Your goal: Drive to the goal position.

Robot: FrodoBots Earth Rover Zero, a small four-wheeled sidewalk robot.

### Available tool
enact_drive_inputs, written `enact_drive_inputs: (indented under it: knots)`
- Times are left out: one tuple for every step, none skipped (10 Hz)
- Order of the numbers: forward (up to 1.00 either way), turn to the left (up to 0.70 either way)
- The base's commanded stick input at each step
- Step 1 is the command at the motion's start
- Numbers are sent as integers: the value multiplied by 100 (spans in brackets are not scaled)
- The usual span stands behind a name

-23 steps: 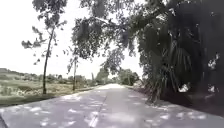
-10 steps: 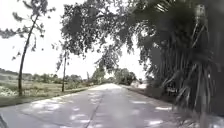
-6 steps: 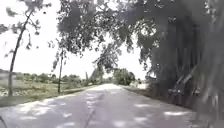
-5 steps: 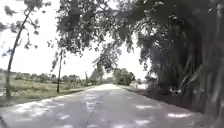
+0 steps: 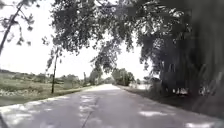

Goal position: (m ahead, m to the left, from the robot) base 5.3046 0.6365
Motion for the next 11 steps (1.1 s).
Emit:
enact_drive_inputs:
  knots:
    - [85, 0]
    - [85, 0]
    - [85, 0]
    - [85, 0]
    - [85, 0]
    - [85, 0]
    - [85, 0]
    - [85, 0]
    - [85, 0]
    - [85, 0]
    - [85, 0]
